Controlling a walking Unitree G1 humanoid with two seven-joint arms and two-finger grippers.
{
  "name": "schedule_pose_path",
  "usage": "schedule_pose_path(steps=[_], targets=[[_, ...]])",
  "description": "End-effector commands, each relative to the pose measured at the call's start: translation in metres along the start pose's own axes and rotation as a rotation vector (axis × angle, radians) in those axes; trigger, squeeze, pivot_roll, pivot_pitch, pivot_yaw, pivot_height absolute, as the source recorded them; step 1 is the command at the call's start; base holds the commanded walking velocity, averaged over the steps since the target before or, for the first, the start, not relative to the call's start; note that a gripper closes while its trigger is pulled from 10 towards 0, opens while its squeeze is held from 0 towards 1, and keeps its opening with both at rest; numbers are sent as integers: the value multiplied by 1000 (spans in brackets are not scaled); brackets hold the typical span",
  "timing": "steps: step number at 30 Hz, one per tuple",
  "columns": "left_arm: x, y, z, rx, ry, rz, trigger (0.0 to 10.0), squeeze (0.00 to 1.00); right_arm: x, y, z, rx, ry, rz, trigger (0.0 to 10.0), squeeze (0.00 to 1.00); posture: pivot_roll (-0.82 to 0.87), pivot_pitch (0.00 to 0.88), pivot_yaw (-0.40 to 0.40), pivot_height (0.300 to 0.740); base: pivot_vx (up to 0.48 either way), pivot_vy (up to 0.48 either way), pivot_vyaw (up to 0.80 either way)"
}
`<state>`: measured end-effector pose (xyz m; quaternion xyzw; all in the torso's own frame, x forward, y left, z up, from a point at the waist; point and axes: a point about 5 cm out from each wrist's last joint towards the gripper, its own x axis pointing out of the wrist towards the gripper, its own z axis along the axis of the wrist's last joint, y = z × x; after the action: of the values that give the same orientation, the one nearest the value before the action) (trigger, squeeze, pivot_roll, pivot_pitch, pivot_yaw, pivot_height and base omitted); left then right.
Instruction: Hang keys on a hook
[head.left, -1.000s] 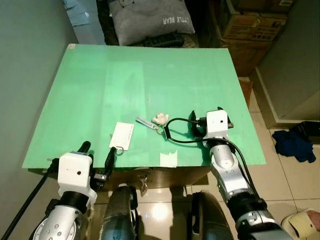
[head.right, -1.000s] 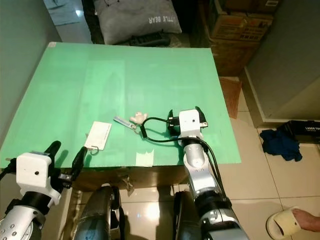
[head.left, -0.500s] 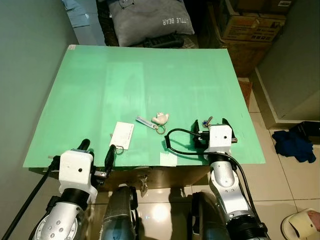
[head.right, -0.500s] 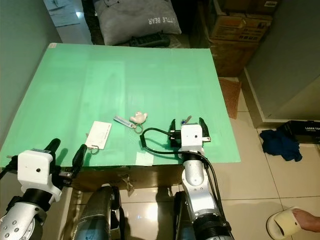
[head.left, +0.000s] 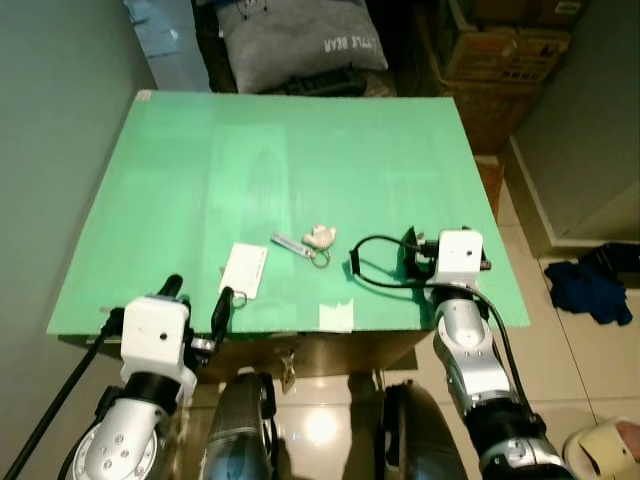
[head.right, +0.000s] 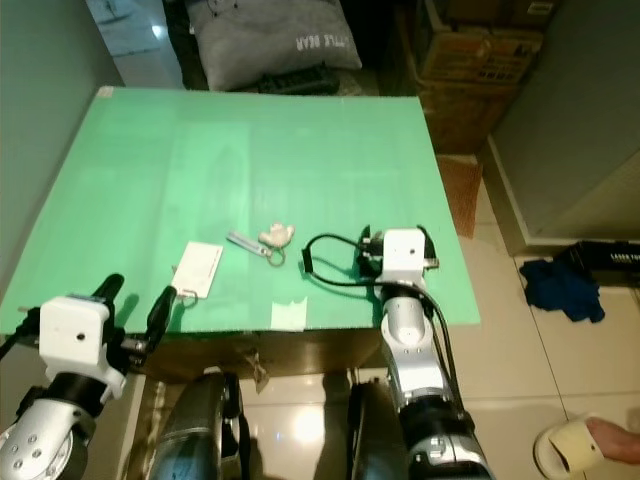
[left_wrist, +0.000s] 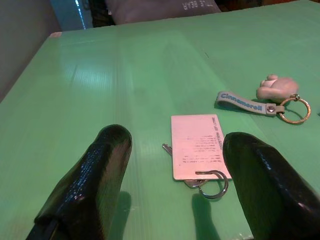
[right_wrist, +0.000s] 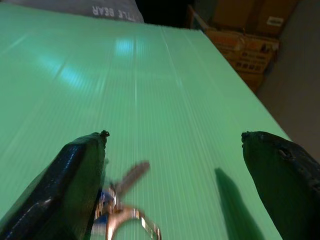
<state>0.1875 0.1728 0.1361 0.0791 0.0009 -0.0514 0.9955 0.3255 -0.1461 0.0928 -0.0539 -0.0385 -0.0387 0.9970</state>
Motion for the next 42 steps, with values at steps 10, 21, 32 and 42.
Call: schedule_pose_path(steps=[10,21,32,42], targets=[[-2,-2,-5,8,19,1,10000,0,-2,3,-17,23,84,22,627,0,215,231,-26,646,0,0,0],[-3,-3,-6,5,20,3,10000,0,-1,7,-21,33,100,44,0,0,216,236,-28,646,0,0,0],[-2,-4,-5,1,18,0,10000,0,-3,4,-24,37,101,41,0,0,208,243,-27,646,0,0,0],[0,-5,-6,-2,18,-7,10000,0,-6,-2,-28,43,111,24,0,0,202,246,-26,646,0,0,0]])
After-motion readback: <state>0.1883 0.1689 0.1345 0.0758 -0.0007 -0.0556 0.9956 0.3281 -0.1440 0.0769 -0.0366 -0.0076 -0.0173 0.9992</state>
